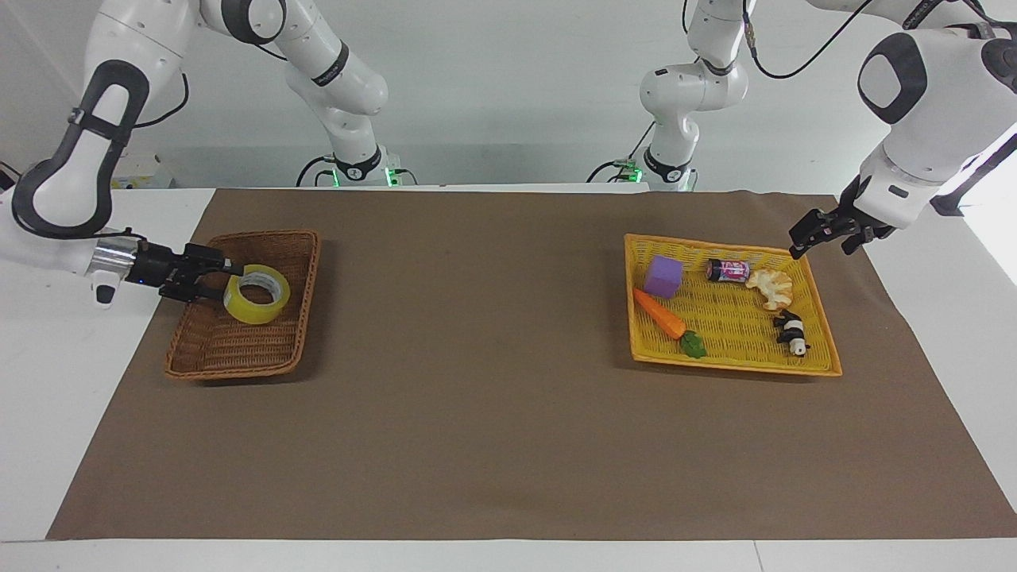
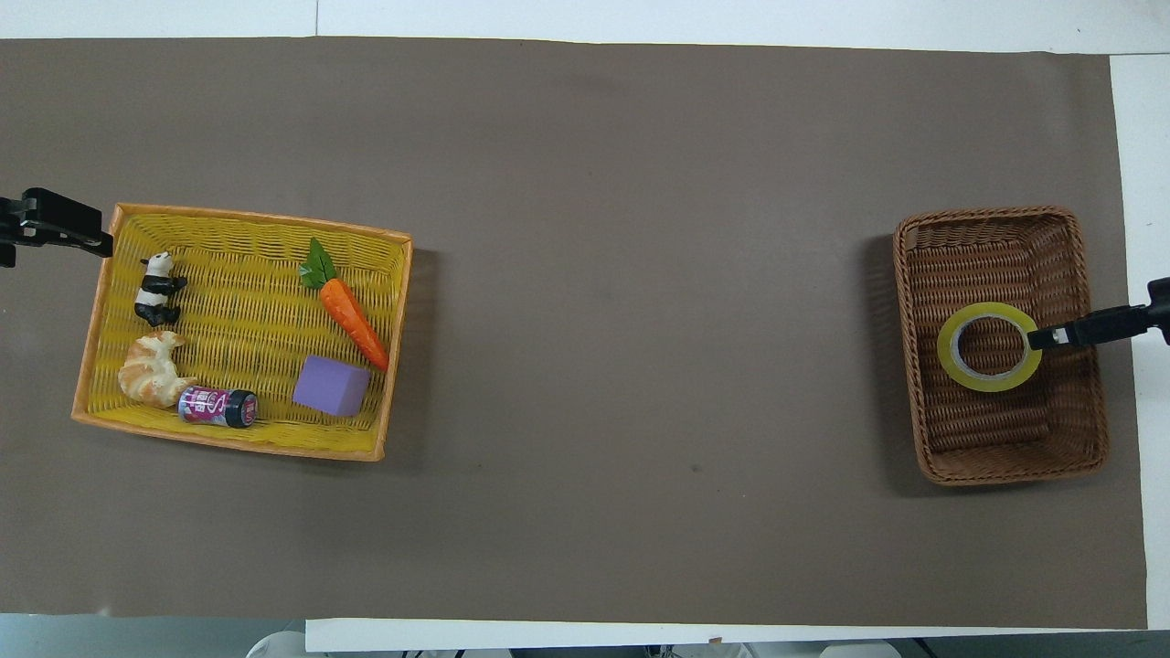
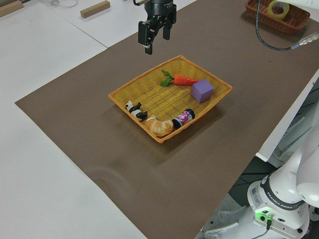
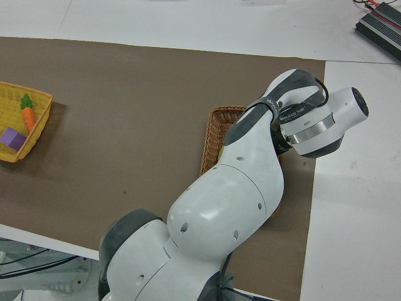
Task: Move tape to another basket
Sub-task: 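Open the right gripper and draw it back from the tape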
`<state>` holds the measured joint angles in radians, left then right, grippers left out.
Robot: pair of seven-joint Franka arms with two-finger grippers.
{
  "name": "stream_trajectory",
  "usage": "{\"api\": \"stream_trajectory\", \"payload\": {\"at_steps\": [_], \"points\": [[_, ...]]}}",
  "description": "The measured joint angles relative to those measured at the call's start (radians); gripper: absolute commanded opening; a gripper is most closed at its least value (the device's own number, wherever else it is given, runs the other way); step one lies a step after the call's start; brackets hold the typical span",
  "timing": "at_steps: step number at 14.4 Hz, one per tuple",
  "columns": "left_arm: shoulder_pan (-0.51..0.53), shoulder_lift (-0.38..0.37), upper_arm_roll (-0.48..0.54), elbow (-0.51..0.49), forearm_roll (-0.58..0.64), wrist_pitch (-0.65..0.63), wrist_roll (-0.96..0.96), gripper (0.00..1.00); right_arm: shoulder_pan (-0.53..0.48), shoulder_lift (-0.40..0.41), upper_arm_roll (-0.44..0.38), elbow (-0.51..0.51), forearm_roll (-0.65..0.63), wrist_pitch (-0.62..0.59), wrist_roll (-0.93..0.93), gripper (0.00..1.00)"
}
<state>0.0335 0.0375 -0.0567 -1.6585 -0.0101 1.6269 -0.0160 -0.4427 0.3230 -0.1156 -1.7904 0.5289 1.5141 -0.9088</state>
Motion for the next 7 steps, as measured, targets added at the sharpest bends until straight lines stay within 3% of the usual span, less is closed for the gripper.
{"api": "stream_trajectory", "payload": {"at_steps": [7], "points": [[0.000, 0.000, 0.000, 0.000, 0.000, -0.001, 0.000, 0.99, 0.146, -0.181, 0.004, 0.035, -0.213, 0.046, 0.112, 1.00]]}}
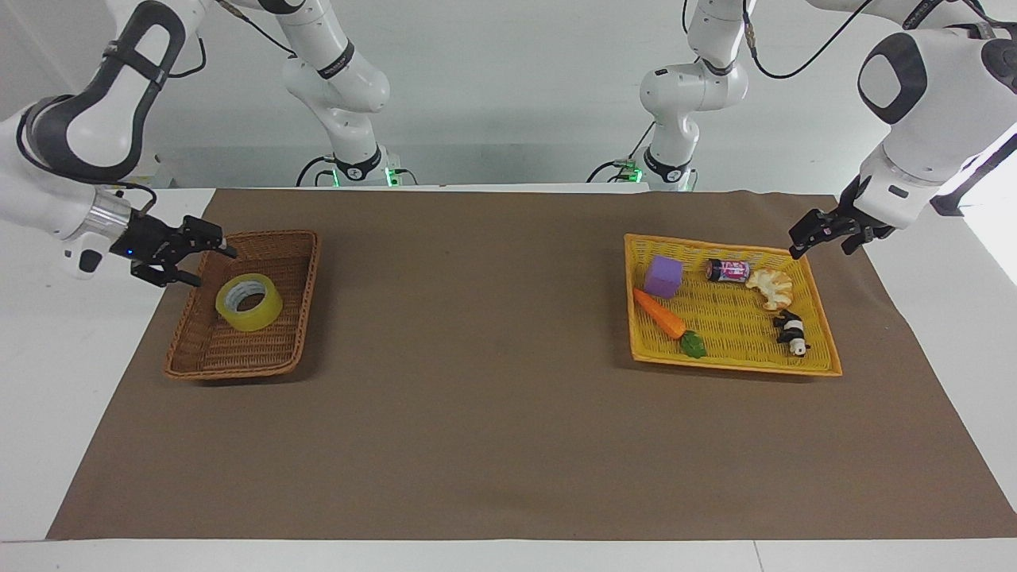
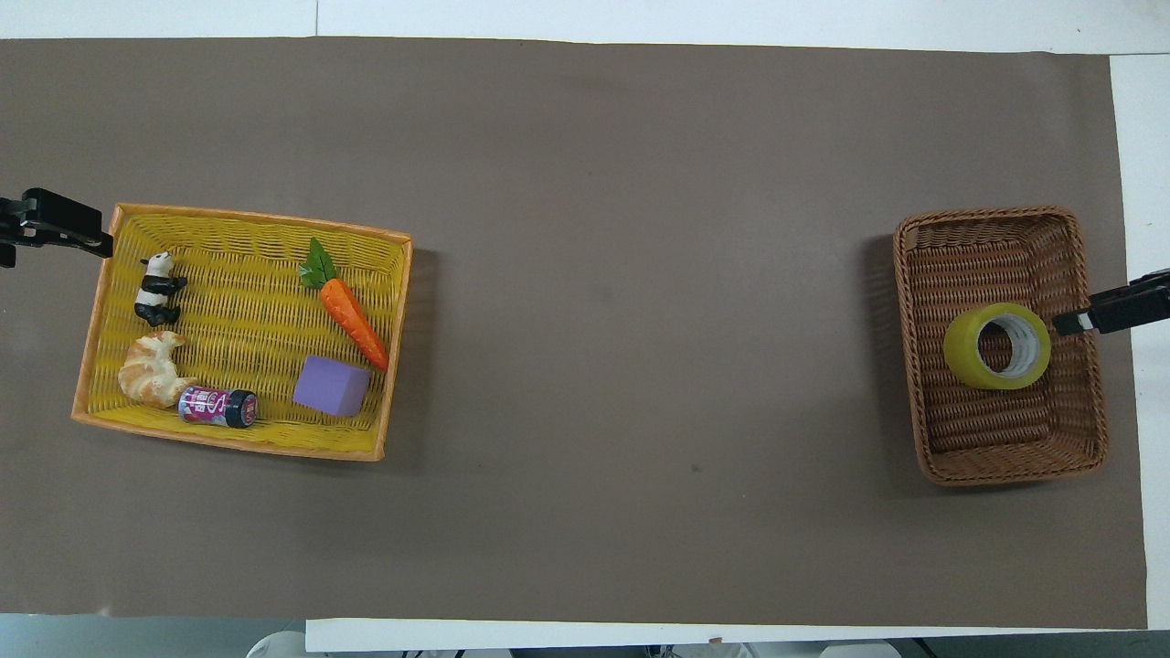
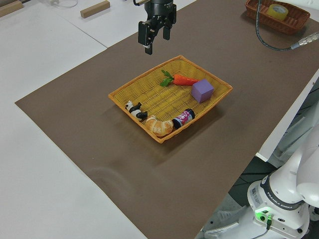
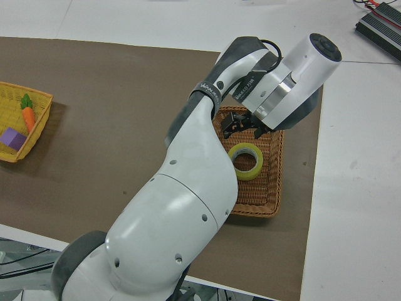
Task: Move tape to another basket
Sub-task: 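Open the right gripper and draw it back from the tape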
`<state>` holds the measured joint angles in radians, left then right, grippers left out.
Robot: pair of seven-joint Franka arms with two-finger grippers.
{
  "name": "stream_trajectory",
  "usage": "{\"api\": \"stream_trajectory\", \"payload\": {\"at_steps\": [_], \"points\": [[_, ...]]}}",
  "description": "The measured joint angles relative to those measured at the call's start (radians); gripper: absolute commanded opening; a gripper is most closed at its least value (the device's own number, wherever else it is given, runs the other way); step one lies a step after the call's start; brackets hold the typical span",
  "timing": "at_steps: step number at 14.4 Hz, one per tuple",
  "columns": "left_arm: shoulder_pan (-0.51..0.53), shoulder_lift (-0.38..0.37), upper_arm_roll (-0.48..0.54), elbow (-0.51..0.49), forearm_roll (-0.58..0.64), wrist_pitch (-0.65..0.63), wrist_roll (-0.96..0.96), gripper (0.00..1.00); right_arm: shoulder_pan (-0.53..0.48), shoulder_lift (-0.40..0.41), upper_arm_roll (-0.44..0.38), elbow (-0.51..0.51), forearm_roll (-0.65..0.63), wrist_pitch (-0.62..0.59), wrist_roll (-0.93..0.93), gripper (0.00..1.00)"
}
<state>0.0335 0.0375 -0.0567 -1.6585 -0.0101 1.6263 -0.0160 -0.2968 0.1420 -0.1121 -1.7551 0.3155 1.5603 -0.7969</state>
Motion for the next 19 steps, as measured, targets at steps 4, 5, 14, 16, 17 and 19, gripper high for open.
{"api": "stream_trajectory", "payload": {"at_steps": [4, 5, 14, 16, 17, 19], "points": [[0.000, 0.000, 0.000, 0.000, 0.000, 0.000, 0.000, 0.99, 0.117, -0.085, 0.003, 0.032, -0.120, 0.001, 0.241, 1.00], [0.000, 0.000, 0.000, 0.000, 0.000, 0.000, 0.000, 0.99, 0.147, -0.104, 0.004, 0.042, -0.150, 0.001, 0.317, 1.00], [0.000, 0.000, 0.000, 0.000, 0.000, -0.001, 0.000, 0.99, 0.224, -0.206, 0.016, 0.090, -0.322, -0.091, 0.667, 1.00], [0.000, 0.000, 0.000, 0.000, 0.000, -0.001, 0.000, 0.99, 0.225, -0.206, 0.020, 0.100, -0.327, -0.091, 0.670, 1.00], [0.000, 0.000, 0.000, 0.000, 0.000, -0.001, 0.000, 0.99, 0.225, -0.205, 0.022, 0.103, -0.330, -0.091, 0.670, 1.00], [0.000, 0.000, 0.000, 0.000, 0.000, -0.001, 0.000, 0.99, 0.226, -0.198, 0.026, 0.110, -0.340, -0.093, 0.670, 1.00]]}}
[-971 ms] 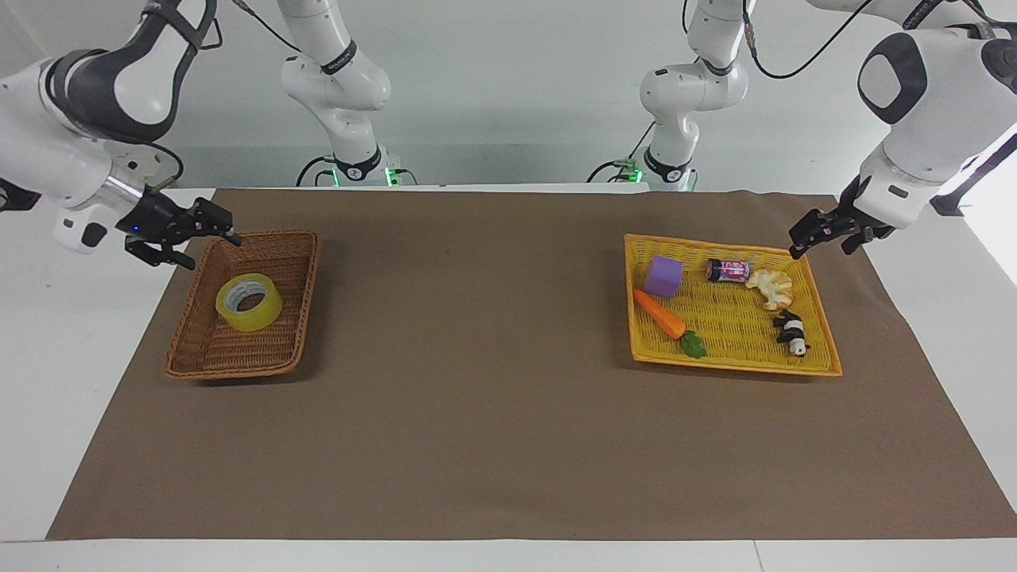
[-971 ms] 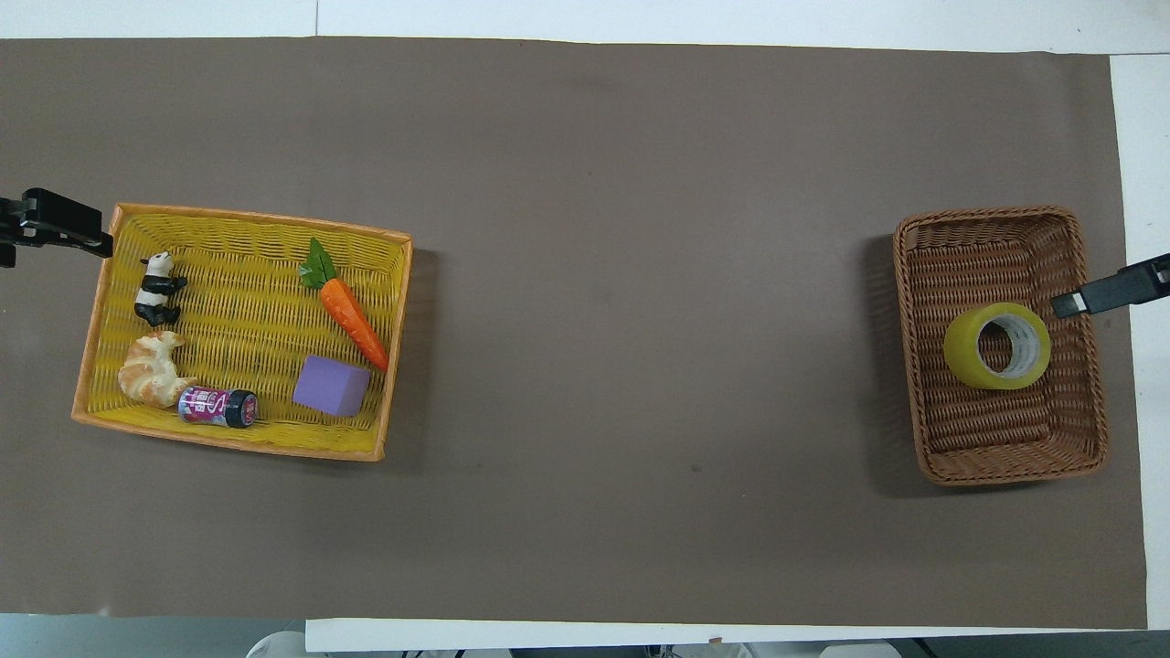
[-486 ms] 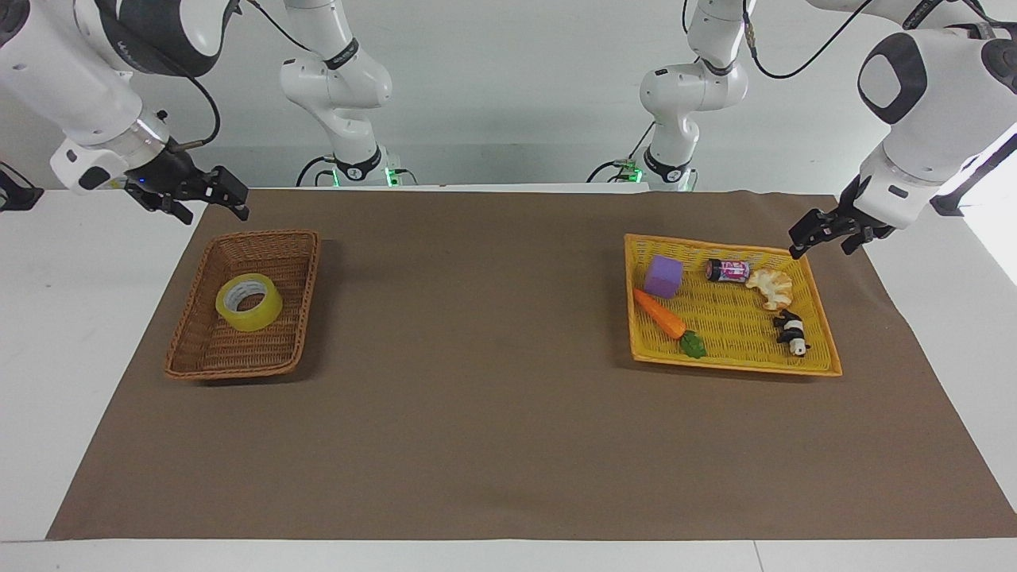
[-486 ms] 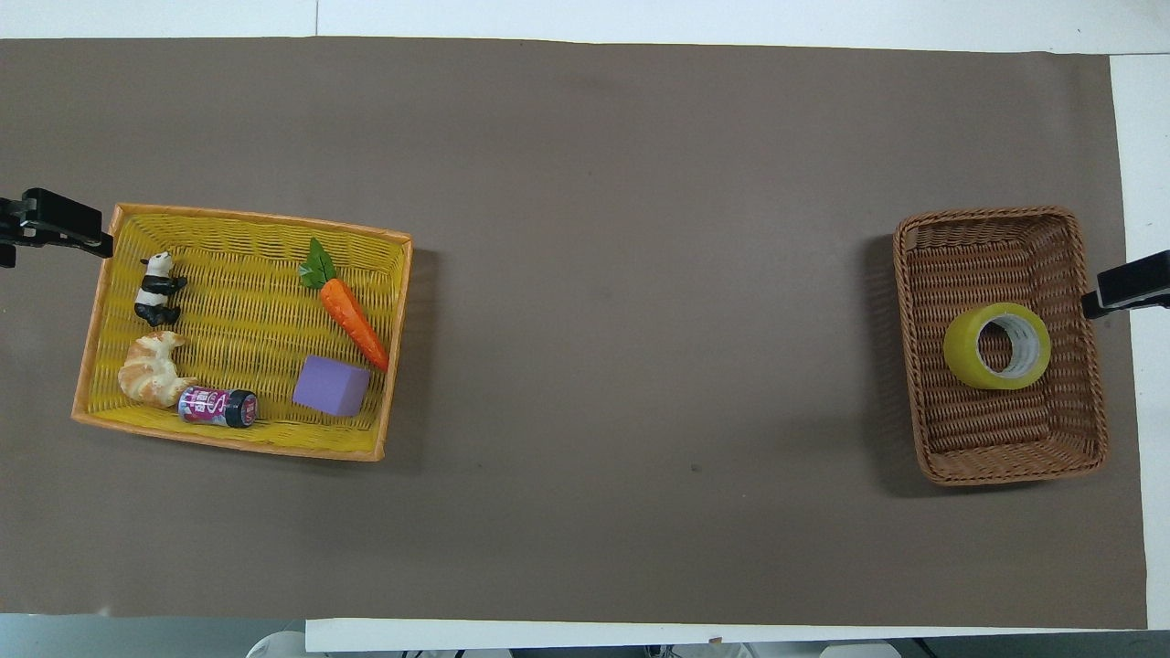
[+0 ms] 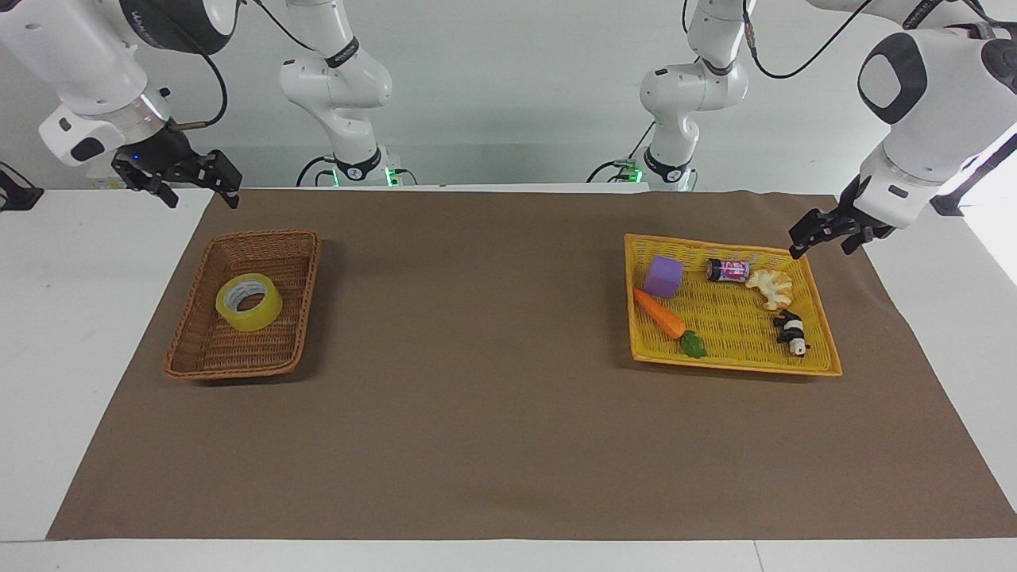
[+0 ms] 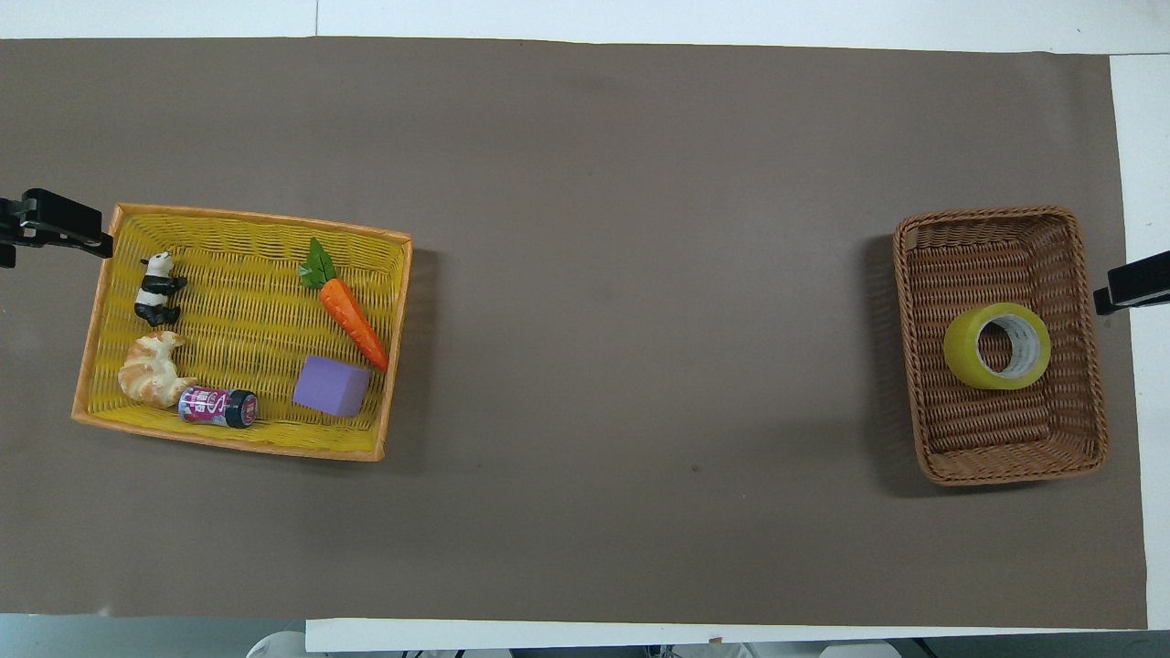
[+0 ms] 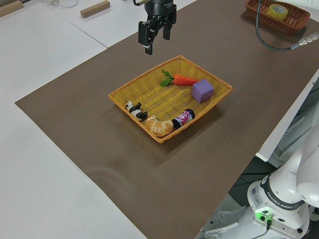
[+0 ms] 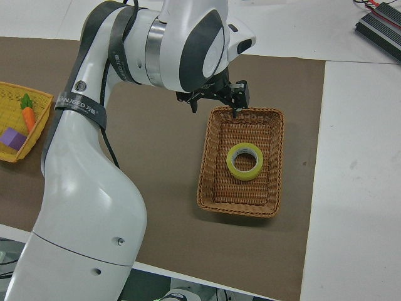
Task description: Move tape to another basket
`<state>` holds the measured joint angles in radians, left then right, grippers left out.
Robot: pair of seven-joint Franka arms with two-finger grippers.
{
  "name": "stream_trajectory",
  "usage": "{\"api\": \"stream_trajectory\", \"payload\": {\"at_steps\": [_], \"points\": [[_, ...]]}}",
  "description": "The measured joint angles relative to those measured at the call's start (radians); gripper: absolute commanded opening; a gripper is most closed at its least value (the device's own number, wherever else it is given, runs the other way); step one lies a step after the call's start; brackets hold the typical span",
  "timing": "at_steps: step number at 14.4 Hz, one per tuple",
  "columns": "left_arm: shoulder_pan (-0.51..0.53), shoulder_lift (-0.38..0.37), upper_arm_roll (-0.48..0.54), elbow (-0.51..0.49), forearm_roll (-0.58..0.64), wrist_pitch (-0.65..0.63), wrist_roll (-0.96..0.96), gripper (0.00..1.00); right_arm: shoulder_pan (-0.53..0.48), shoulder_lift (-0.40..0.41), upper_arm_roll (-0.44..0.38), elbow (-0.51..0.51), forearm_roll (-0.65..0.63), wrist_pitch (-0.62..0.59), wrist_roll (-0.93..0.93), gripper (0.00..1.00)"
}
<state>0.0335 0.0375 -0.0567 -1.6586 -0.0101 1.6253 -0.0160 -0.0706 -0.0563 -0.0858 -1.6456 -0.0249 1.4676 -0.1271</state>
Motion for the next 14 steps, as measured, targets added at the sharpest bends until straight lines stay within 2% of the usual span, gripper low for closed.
{"api": "stream_trajectory", "payload": {"at_steps": [6, 14], "points": [[0.000, 0.000, 0.000, 0.000, 0.000, 0.000, 0.000, 0.99, 0.016, 0.064, -0.010, 0.082, -0.002, -0.051, 0.000, 1.00], [0.000, 0.000, 0.000, 0.000, 0.000, -0.001, 0.000, 0.99, 0.017, 0.069, -0.014, 0.082, -0.003, -0.048, 0.000, 1.00]]}}
